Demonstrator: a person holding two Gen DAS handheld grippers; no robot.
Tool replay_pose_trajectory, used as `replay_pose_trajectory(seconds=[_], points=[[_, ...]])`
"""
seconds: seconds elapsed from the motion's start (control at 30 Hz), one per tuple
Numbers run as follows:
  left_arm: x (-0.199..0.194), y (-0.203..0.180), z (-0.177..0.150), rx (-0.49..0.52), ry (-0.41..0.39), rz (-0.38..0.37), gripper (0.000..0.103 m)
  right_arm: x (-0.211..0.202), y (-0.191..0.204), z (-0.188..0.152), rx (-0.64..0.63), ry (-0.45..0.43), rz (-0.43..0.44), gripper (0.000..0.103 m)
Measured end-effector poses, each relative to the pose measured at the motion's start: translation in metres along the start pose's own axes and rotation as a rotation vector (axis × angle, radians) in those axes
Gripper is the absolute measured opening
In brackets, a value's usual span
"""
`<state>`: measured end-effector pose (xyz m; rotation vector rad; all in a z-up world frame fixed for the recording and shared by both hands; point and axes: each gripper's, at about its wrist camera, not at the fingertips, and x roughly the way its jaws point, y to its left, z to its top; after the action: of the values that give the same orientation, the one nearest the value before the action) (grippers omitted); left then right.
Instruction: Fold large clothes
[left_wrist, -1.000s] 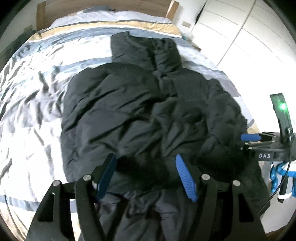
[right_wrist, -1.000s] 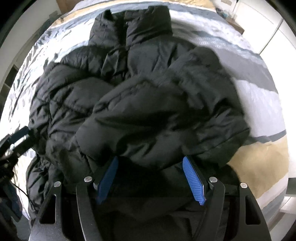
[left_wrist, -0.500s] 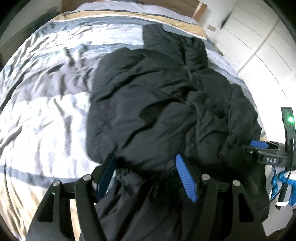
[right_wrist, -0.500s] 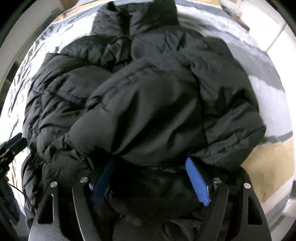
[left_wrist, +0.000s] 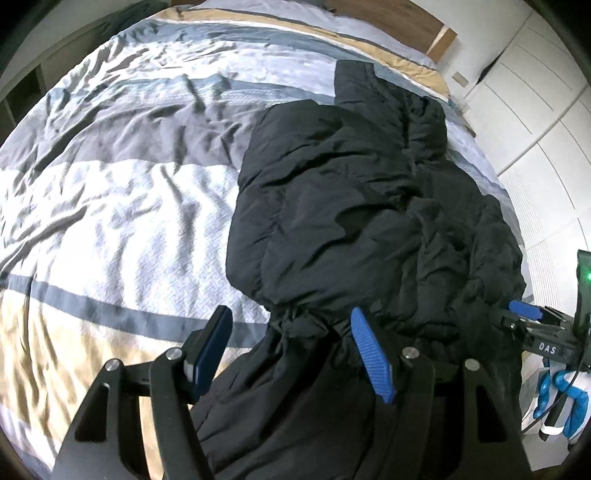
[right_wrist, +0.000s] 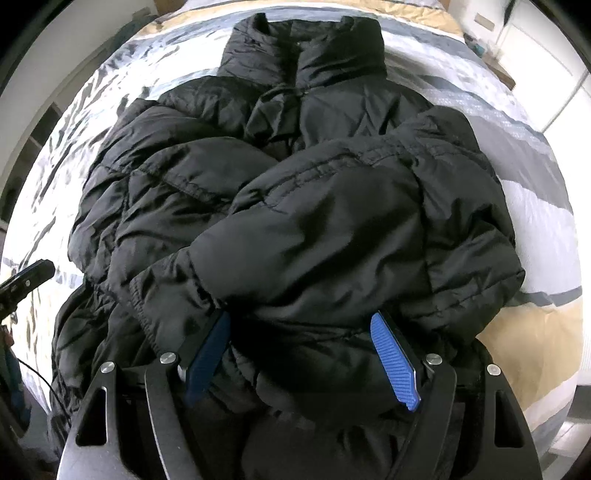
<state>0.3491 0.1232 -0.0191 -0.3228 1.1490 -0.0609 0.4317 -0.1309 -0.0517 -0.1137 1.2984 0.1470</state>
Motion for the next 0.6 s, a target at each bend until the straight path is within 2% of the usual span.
replay_pose_trajectory(seconds=[0.3, 0.6], points=[[-0.017, -0.004, 0.012, -0.027, -0.031, 0.048, 0.065, -0.017, 0.0, 0.008, -0.073, -0.063, 0.021, 0.078], [-0.02, -0.025, 0.05, -0.004, -0.076, 0.068, 0.065, -0.031, -0.029, 0.048, -0.078, -0.151, 0.046, 0.079]])
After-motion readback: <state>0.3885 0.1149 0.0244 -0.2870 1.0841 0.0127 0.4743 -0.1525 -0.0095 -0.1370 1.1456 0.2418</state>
